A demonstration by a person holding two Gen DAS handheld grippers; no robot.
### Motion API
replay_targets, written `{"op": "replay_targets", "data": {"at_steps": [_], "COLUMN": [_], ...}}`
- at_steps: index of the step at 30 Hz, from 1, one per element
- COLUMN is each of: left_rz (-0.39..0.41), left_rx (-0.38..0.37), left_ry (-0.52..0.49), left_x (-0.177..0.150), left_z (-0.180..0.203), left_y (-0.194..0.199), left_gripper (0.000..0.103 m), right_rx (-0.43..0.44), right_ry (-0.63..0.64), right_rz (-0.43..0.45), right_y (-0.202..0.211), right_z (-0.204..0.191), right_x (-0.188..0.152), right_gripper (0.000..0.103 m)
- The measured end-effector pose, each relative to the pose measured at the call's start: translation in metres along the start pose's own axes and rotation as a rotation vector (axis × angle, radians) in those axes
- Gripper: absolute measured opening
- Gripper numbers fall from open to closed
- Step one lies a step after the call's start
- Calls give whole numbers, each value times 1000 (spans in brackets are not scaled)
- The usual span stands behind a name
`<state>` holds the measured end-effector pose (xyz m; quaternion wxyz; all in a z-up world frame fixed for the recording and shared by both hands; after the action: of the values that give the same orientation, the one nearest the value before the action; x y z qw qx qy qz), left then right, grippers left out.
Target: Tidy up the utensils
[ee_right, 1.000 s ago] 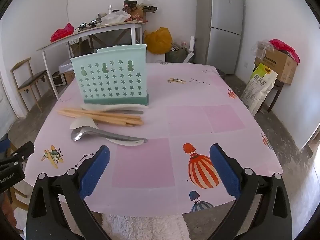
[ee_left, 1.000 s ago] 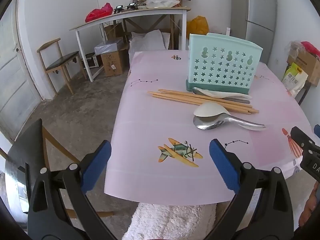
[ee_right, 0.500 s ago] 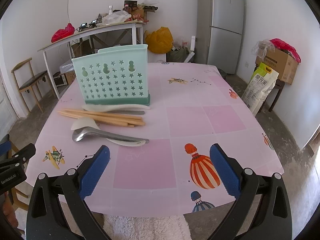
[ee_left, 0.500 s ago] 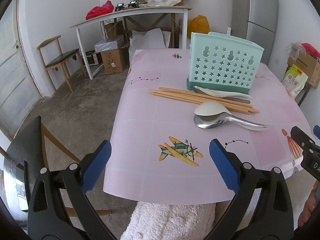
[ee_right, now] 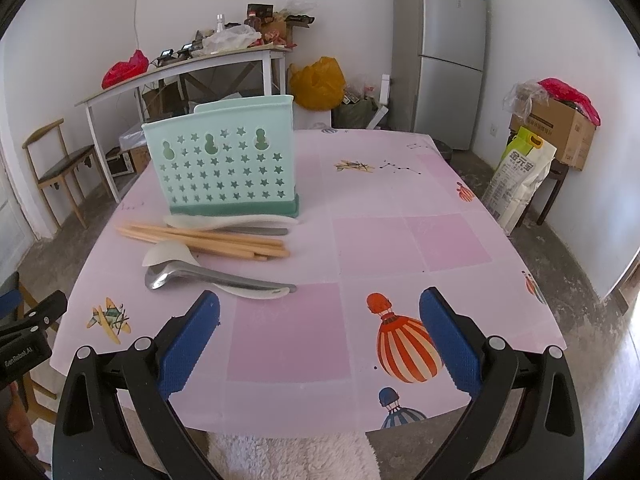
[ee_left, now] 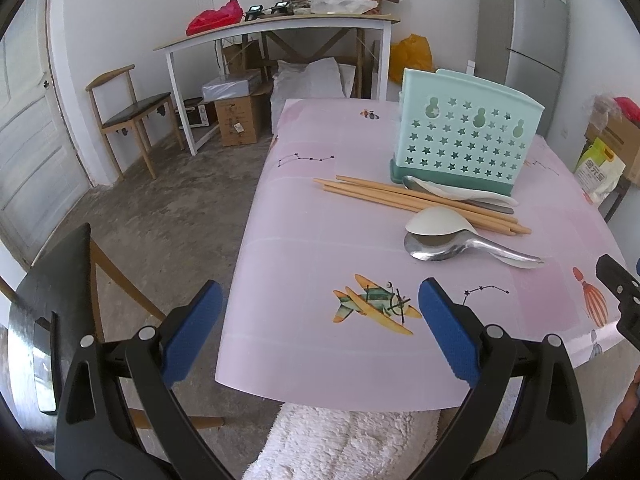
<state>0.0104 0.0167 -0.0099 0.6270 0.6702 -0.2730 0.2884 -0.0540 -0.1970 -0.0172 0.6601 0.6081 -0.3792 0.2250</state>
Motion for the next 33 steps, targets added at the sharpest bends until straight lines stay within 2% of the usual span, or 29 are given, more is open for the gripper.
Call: {"op": "replay_targets", "data": {"at_steps": [33], "left_rz": [6], "left_rx": [5], "left_ry": [18], "left_x": [1], "left_z": [-5], "left_y": [-2], "left_gripper": [95], "right_rx": [1], "right_ry": [-1], "right_rz": [0], "right_y": [1], "right_z": [0], "right_x": [0], "right_gripper": [98]}}
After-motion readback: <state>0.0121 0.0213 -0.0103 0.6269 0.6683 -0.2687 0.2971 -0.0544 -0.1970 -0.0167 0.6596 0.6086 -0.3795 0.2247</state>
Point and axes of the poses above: each gripper's, at about its wrist camera, not at the fingertips, and y roughly against the way its jaws point, z to its right, x to its top, the point moved 1 cm from there along -y, roughly the way its jaws point, and after that the axes turned 2 degrees about x, right-handed, at the moved point
